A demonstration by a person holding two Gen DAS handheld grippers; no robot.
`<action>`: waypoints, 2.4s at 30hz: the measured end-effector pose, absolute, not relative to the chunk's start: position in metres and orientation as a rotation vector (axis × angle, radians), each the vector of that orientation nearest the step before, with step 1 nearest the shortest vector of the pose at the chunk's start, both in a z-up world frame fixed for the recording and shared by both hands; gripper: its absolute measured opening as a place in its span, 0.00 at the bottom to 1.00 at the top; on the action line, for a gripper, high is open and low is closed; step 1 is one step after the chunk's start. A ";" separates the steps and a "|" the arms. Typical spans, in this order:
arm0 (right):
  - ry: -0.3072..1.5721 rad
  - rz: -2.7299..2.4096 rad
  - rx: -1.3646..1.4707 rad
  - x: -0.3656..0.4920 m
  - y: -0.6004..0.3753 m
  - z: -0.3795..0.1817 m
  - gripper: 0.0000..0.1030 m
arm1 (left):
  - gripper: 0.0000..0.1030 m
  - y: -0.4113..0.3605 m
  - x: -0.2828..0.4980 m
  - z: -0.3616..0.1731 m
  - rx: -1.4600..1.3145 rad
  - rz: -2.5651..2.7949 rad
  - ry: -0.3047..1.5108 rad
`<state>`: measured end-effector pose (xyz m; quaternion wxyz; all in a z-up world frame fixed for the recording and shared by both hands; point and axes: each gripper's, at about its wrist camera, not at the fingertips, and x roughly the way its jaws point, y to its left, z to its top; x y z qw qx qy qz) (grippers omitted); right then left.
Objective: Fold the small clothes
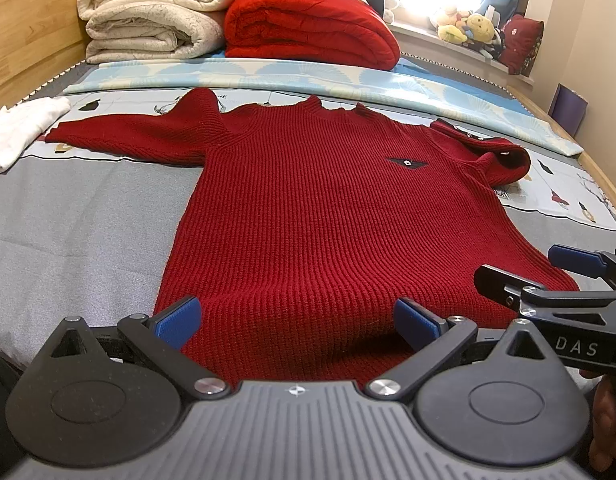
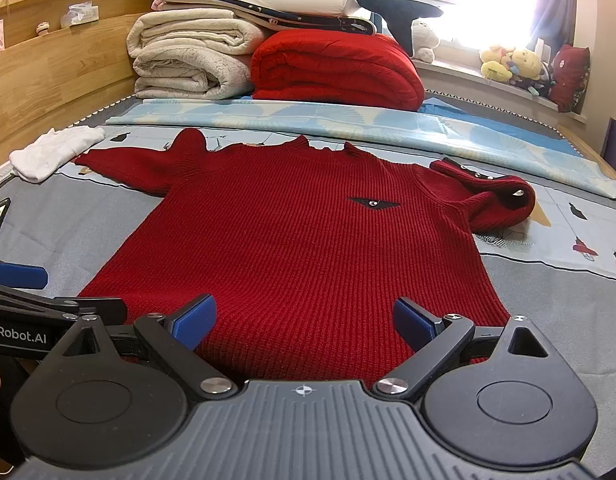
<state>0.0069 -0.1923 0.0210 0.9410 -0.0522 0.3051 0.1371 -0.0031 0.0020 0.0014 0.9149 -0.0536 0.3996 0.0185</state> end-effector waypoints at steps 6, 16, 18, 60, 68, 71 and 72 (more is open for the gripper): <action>0.623 0.278 -0.108 0.007 -0.192 0.020 0.92 | 0.99 -0.002 -0.001 0.003 -0.109 0.029 0.826; 0.622 0.278 -0.108 0.007 -0.192 0.020 0.92 | 0.99 -0.003 -0.001 0.003 -0.110 0.026 0.806; 0.623 0.277 -0.107 0.007 -0.192 0.020 0.92 | 0.99 -0.003 -0.001 0.003 -0.109 0.026 0.805; 1.091 0.054 0.172 0.093 -0.404 -0.055 0.81 | 0.65 0.144 0.104 -0.082 -0.402 0.069 1.342; 1.119 0.150 0.045 0.085 -0.376 -0.056 0.82 | 0.65 0.139 0.101 -0.083 -0.387 0.087 1.361; 1.114 0.163 0.012 0.082 -0.372 -0.055 0.82 | 0.65 0.134 0.095 -0.085 -0.358 0.035 1.386; 1.112 0.166 0.007 0.081 -0.372 -0.055 0.82 | 0.65 0.131 0.093 -0.085 -0.345 0.010 1.392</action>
